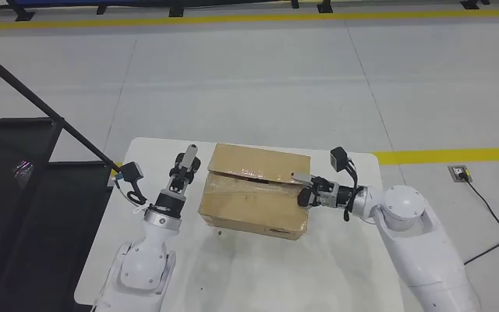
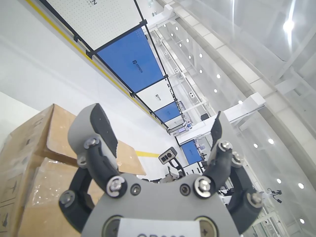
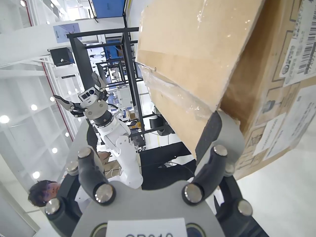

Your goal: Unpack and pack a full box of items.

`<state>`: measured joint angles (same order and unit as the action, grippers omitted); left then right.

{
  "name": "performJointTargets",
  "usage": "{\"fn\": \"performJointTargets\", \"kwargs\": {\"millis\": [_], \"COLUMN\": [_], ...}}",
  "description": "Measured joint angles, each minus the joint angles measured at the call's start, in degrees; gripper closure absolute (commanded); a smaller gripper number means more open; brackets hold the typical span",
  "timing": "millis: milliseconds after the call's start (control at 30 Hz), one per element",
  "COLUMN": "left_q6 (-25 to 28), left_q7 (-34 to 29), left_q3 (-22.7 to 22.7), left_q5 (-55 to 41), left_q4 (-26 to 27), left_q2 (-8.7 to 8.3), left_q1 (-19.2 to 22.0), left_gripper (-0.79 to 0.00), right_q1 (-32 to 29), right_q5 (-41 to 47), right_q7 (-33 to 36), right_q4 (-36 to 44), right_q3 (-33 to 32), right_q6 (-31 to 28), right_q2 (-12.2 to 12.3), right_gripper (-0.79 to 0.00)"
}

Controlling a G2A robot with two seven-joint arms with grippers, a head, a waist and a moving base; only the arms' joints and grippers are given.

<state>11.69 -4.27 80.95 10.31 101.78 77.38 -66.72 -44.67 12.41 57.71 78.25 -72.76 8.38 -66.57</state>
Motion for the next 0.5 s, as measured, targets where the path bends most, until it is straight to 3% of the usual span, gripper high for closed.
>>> {"fn": "performJointTargets", "kwargs": {"millis": [267,500], "left_q6": [0.2,0.5], "left_q7": [0.1,0.4], "left_q3": [0.4,0.6], "left_q5": [-0.3,-0.7], "left_q4": [-0.4,-0.8], "left_q2": [-0.03,-0.02], "left_q1": [-0.3,-0.4], "left_gripper": [-0.785,-0.785], "right_q1": [-0.9,-2.6], "right_q5": [1.7,-2.6], "right_q7": [0.9,-2.1], "right_q4": [1.5,4.5], "right_q3": [-0.2,-2.0], "right_q6": [-7.6,-8.0], "right_q2": [0.2,1.0], "right_gripper": [-0.785,-0.785]}}
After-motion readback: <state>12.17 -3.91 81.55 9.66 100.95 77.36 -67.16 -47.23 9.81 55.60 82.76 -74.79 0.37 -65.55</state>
